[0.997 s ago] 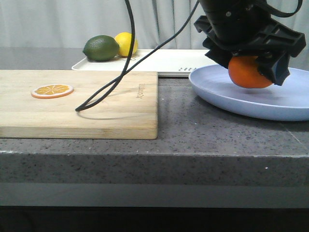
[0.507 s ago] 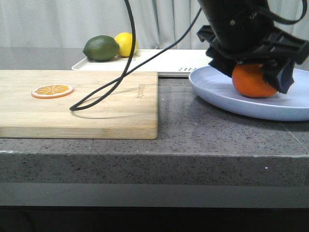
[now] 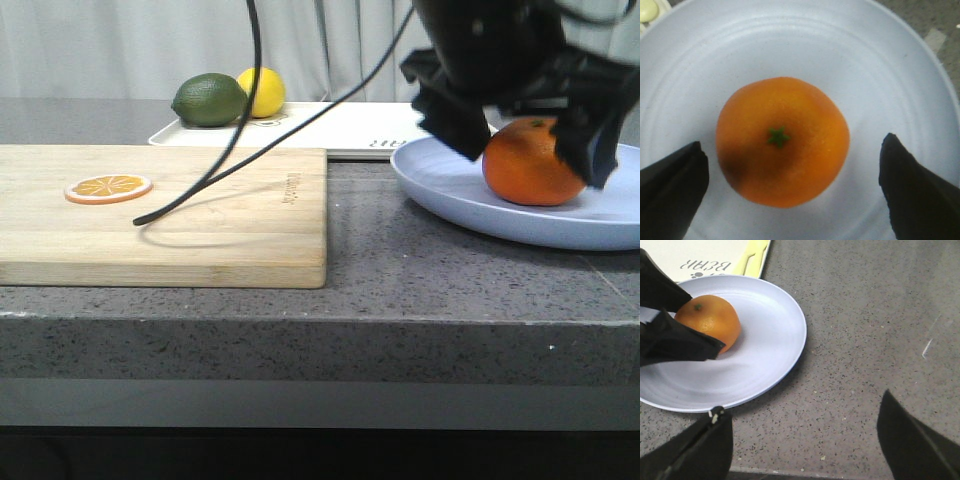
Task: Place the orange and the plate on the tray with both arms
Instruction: 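Open the left gripper and withdraw it upward from the orange, then move the right gripper down to the rim of the blue plate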
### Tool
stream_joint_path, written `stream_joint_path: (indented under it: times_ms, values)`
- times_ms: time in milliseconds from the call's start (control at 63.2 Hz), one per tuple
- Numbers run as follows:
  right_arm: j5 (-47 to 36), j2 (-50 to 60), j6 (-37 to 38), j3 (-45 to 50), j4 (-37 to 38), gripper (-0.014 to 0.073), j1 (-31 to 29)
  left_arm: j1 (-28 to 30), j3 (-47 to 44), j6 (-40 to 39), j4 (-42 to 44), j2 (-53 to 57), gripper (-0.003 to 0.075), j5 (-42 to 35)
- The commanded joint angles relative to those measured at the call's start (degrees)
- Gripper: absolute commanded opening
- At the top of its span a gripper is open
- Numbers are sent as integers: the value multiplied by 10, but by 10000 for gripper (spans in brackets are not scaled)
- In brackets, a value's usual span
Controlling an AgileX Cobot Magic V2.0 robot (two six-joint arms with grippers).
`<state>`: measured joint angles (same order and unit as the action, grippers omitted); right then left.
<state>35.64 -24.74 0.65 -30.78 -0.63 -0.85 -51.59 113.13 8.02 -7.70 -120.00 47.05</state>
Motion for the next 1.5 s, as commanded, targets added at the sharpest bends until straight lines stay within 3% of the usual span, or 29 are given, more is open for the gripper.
stream_joint_path:
  times_ms: [0,237,665,997,1251,1488]
  values:
    - [-37,-9,-7,-20,-1,596,-4,-4,20,-11,-13,93,673,-6]
    - [-36,-9,-7,-20,-1,596,-4,8,-38,-11,-4,222,673,13]
    - [-24,-9,-7,-20,-1,596,-4,104,-367,-11,8,517,673,-75]
    - [-20,-9,-7,-20,-1,596,-4,219,-572,-14,11,719,673,-81]
    - [19,-36,6,-21,-1,596,-4,238,-648,-14,11,806,673,-84]
    - [73,-153,25,-84,-1,595,-4,238,-653,-14,11,811,673,-91]
